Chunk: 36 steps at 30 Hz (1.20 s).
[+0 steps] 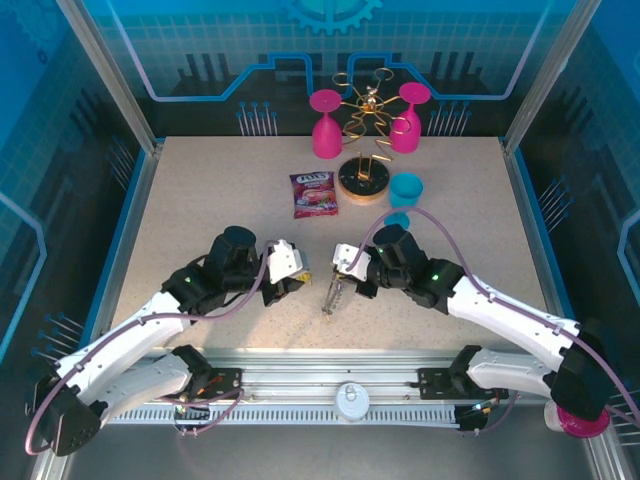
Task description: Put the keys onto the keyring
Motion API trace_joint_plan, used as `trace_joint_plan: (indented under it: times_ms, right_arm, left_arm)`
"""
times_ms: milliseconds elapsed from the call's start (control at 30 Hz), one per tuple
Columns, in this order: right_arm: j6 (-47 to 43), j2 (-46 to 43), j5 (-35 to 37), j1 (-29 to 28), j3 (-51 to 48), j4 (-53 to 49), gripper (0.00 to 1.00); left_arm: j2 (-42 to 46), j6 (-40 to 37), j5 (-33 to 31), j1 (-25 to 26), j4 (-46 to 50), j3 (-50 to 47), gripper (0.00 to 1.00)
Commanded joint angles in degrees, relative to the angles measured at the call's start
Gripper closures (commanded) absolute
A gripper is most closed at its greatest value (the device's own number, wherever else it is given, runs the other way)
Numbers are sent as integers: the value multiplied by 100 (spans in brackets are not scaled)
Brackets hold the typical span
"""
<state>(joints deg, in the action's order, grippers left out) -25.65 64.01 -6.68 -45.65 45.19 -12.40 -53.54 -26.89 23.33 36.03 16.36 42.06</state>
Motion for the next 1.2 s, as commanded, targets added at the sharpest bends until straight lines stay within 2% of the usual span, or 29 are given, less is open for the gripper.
trace_joint_plan:
  times_ms: [0,167,500,1167]
  right_arm:
    - [-195,-143,-300,73,-94,521,100]
    - [-261,-144,-672,48,-166,756,100]
    - [-365,-148,-713,-12,-186,836,100]
    - [-31,102,222,-563,131,835,100]
  left_arm:
    - [1,134,715,-94,-474,-137,100]
    - [-49,533,1048,-228,-769,-284,100]
    - [-486,1364,1716,-358,-1144,-379,100]
    - [-656,1768,1304,-357,-1626,-528,100]
